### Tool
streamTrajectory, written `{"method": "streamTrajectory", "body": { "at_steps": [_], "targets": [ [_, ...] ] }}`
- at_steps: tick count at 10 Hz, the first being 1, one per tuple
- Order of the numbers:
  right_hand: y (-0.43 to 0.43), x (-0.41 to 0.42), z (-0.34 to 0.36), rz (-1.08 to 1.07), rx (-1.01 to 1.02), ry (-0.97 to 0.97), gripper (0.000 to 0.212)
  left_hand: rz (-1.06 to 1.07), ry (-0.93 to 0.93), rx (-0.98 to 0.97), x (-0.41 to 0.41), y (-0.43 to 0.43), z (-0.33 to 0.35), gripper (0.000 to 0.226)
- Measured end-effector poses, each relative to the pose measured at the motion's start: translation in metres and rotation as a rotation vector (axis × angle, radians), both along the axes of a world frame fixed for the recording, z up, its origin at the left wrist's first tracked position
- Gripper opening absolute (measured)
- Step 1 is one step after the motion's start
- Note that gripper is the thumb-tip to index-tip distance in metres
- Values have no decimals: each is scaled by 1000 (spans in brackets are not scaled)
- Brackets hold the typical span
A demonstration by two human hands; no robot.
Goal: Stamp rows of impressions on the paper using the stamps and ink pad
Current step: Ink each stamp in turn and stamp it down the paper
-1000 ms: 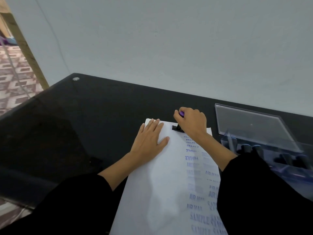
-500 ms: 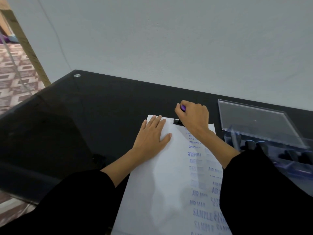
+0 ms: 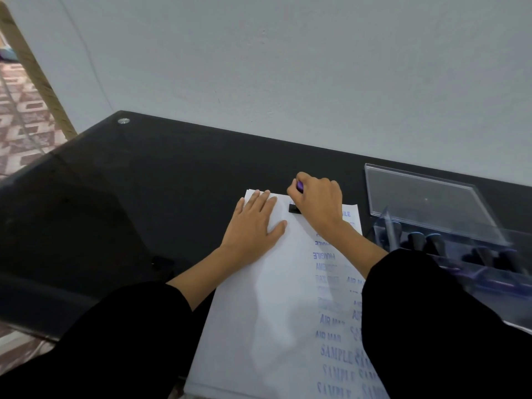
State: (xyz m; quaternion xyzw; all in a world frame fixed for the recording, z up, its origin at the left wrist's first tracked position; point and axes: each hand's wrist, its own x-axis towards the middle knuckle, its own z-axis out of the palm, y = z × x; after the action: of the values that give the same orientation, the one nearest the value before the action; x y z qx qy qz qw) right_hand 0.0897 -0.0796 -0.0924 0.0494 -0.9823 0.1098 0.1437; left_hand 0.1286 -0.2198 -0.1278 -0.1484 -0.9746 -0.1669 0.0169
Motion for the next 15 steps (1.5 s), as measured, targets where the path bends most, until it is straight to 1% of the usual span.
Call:
{"method": "streamTrajectory", "body": {
  "at_steps": [2,8,9,10,11,13,15],
  "targets": [
    [0,1,1,1,22,-20,20,9,1,-12,0,1,-1,60],
    [0,-2,7,12,-6,-36,21,6,3,-21,2,1,2,58],
    [5,-4,14,2,-82,-36,27,1,-11,-39,2,1,4,59],
    [21,-1,34,-92,-297,124,36,-9,-21,-48,4,2,6,60],
    [39,6,53,-123,-318,210,41,-15,-10,-52,5,2,8,59],
    [52,23,46,-123,-272,171,41,25,5,-140,8,5,12,58],
    [68,40,40,-155,-269,111,35,9,38,-202,10,9,16,54]
  ]
}}
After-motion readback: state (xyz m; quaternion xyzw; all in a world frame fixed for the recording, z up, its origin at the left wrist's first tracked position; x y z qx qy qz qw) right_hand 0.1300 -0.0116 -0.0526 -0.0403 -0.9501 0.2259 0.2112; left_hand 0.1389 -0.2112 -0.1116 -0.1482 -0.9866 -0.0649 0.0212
